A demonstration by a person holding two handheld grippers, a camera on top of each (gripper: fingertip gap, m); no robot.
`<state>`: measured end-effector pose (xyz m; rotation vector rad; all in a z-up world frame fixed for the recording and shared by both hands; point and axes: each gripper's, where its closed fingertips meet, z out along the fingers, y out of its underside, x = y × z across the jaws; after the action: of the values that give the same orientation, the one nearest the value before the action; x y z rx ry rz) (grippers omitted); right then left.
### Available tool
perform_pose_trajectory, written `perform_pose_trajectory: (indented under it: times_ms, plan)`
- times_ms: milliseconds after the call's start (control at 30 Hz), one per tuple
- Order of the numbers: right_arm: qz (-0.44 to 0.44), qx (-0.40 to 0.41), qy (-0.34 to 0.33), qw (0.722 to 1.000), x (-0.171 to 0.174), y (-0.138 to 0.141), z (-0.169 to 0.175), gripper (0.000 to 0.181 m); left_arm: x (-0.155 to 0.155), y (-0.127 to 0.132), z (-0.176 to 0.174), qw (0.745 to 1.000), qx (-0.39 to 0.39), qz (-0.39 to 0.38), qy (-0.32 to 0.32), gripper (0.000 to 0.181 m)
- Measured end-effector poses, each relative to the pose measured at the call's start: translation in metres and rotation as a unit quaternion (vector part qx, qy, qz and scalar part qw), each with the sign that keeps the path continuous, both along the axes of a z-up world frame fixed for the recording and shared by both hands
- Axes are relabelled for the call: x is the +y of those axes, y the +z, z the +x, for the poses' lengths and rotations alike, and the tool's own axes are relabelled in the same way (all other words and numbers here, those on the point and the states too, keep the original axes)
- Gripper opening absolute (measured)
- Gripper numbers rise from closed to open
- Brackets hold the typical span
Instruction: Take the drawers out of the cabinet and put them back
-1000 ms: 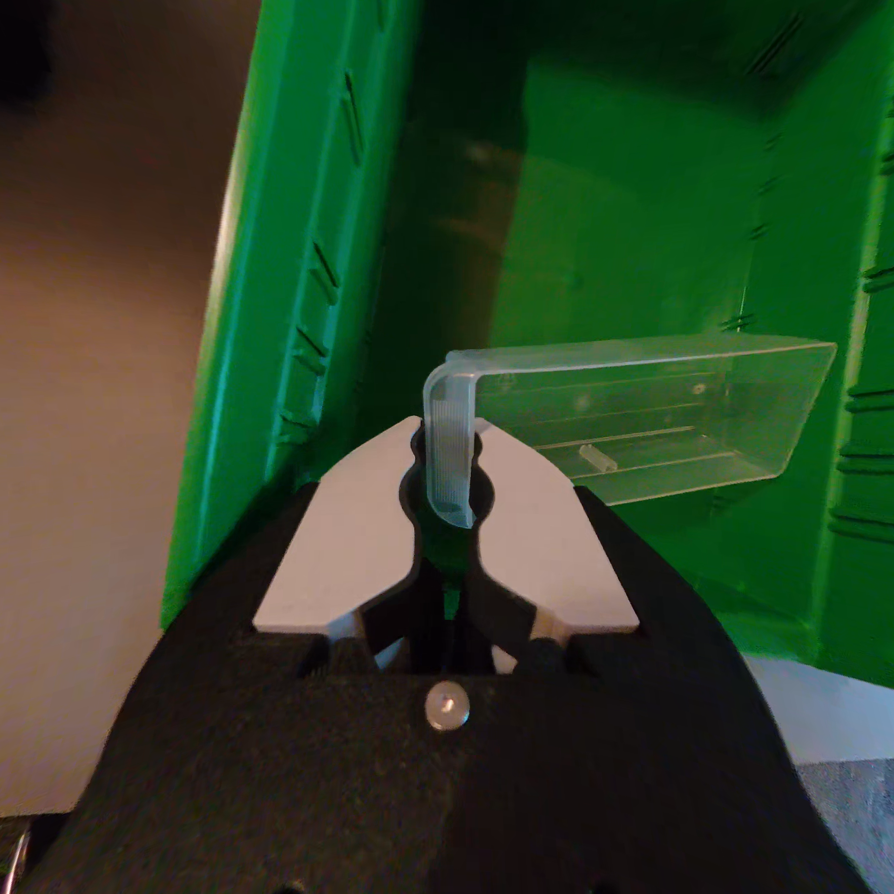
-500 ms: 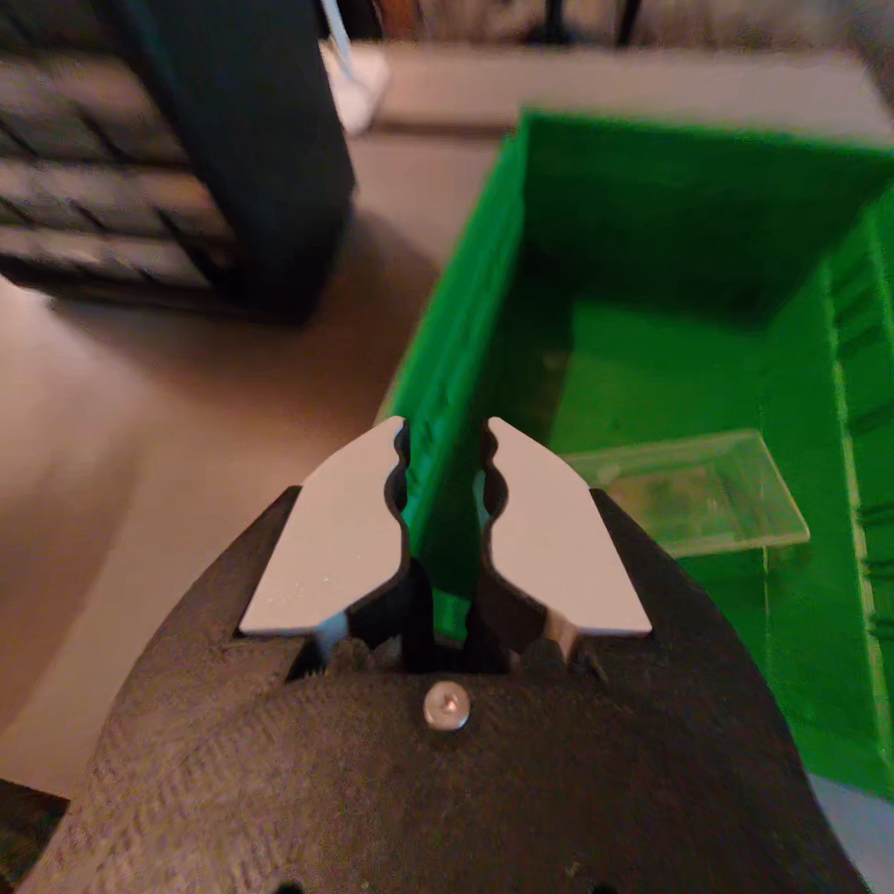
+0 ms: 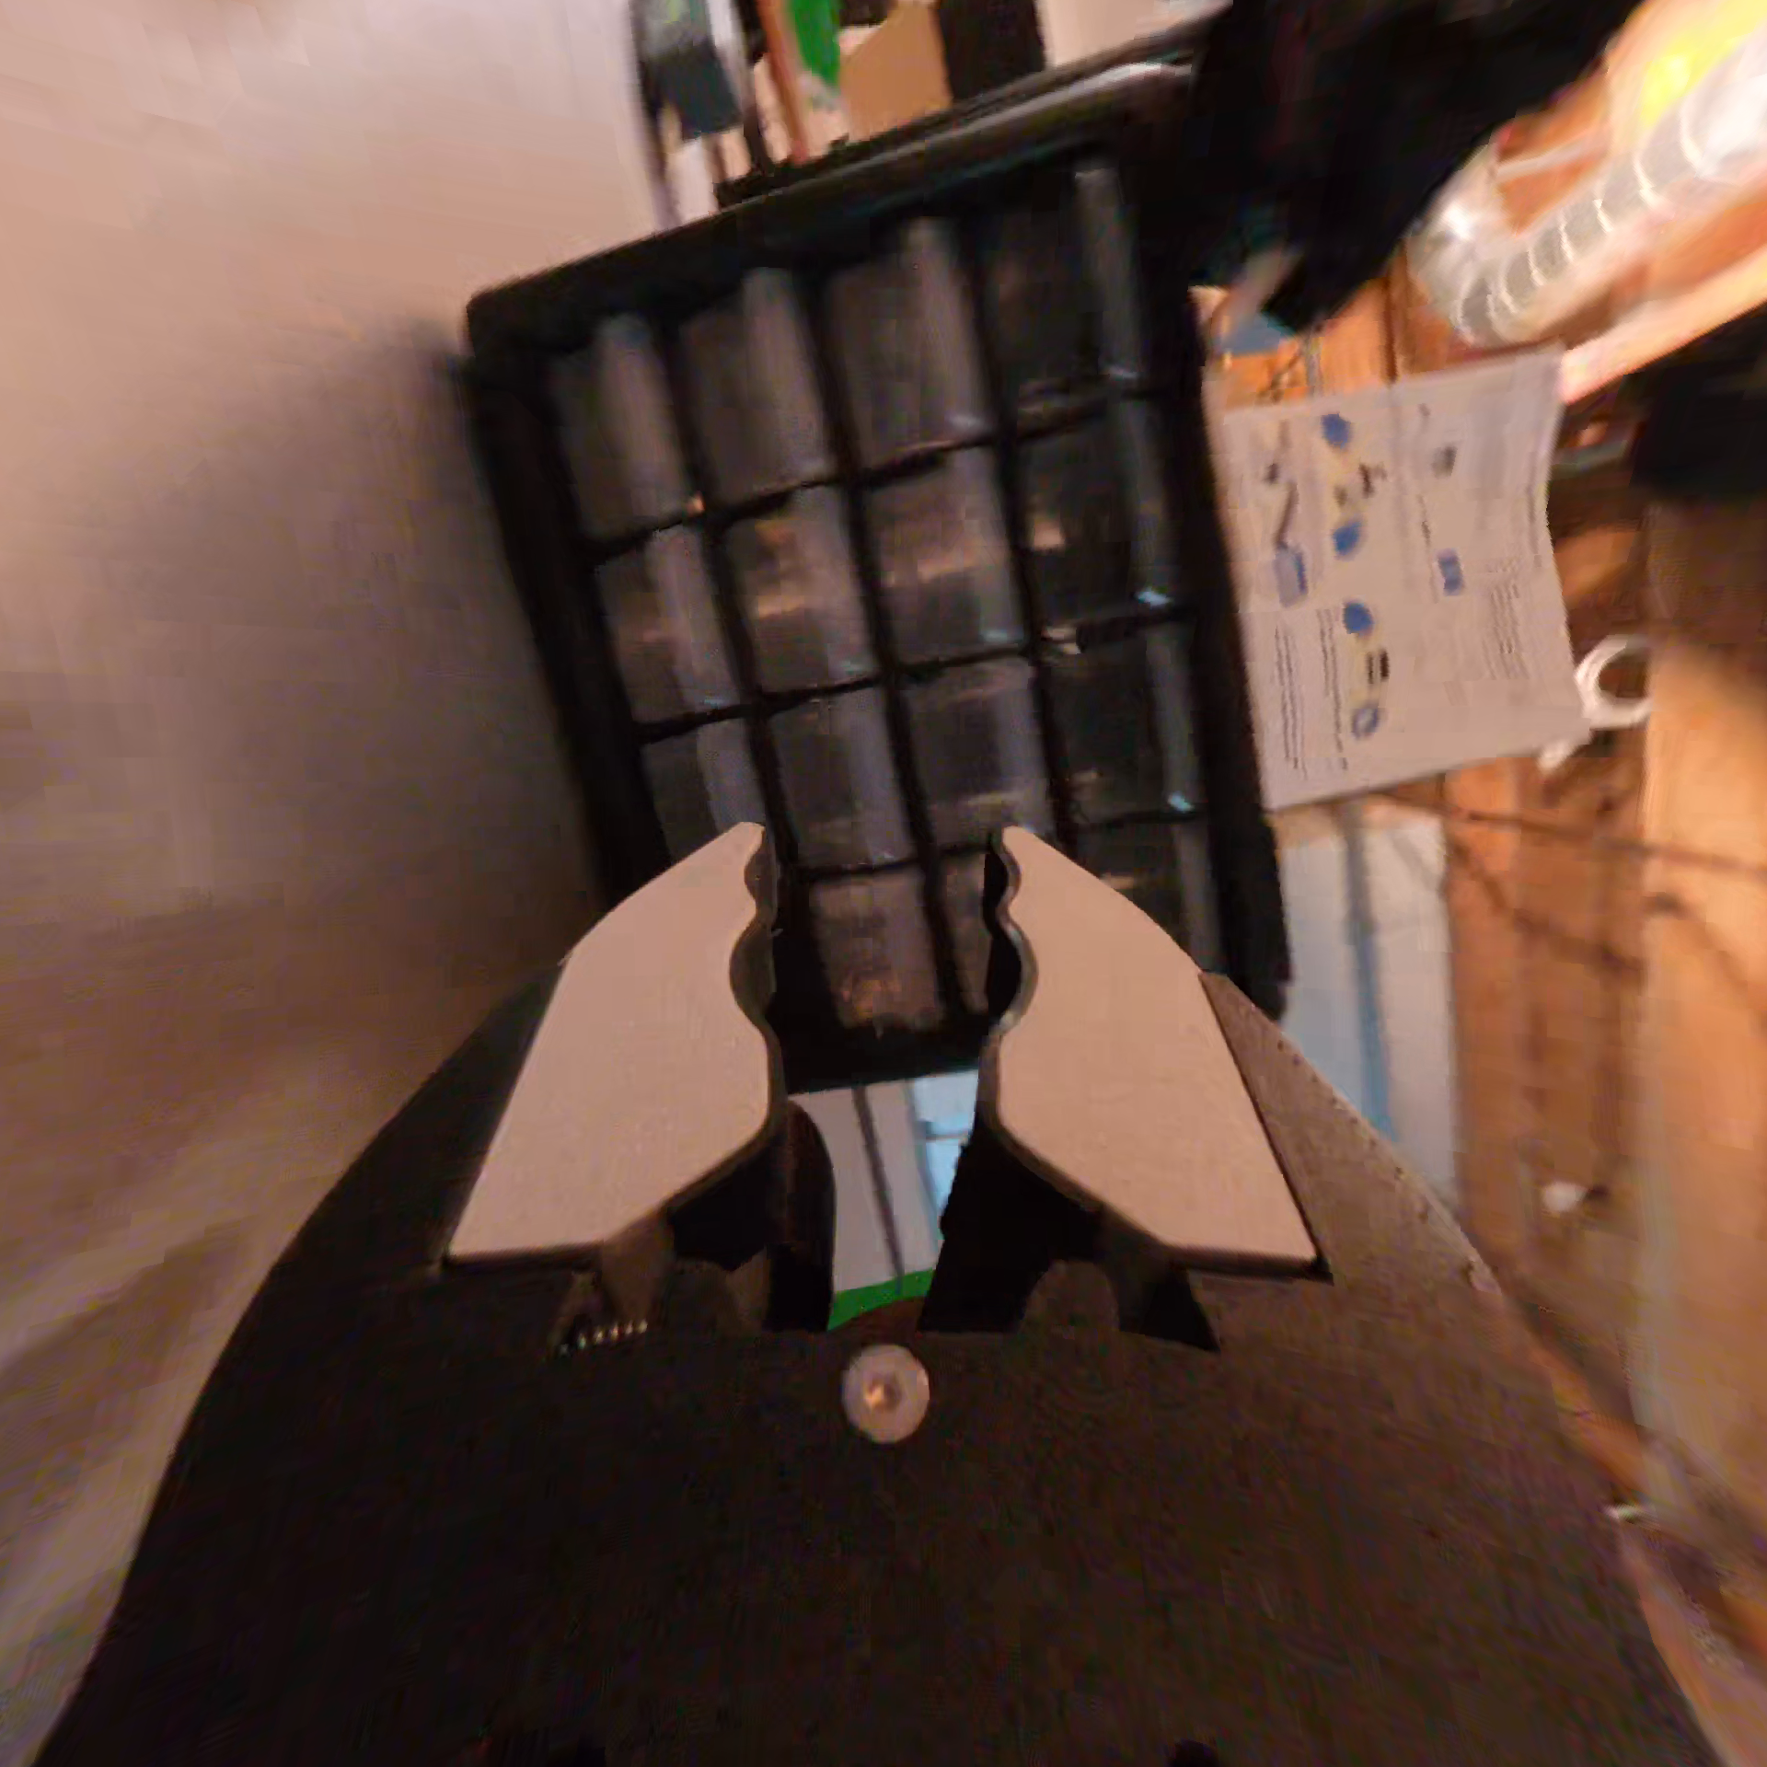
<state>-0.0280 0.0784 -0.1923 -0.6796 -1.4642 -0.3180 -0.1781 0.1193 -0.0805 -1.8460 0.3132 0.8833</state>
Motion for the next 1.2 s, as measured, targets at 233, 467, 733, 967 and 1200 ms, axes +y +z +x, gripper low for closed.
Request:
perform_pose_trajectory:
  times_ms: [233, 467, 733, 967, 1200]
  plan:
    - [0.062, -0.046, -0.045, 0.996, 0.044, -0.044, -0.045, 0.028, 0.0, 0.0, 0.0, 1.0, -0.003, 0.003, -0.003, 0.001]
    - [0.094, -0.045, -0.073, 0.992, 0.064, -0.057, -0.061, 0.025, -0.001, 0.0, 0.002, 1.0, 0.007, -0.003, -0.003, 0.001]
    - [0.095, -0.05, -0.095, 0.99, 0.071, -0.058, -0.06, 0.011, -0.001, 0.0, 0.002, 1.0, 0.004, -0.004, -0.004, 0.001]
    - [0.015, -0.094, -0.093, 0.991, 0.039, -0.058, -0.045, 0.012, -0.001, 0.0, 0.002, 1.0, 0.008, -0.007, -0.003, 0.001]
    - [-0.095, -0.118, -0.073, 0.986, 0.034, -0.065, -0.043, 0.049, -0.001, 0.0, 0.002, 1.0, 0.016, -0.006, 0.001, 0.001]
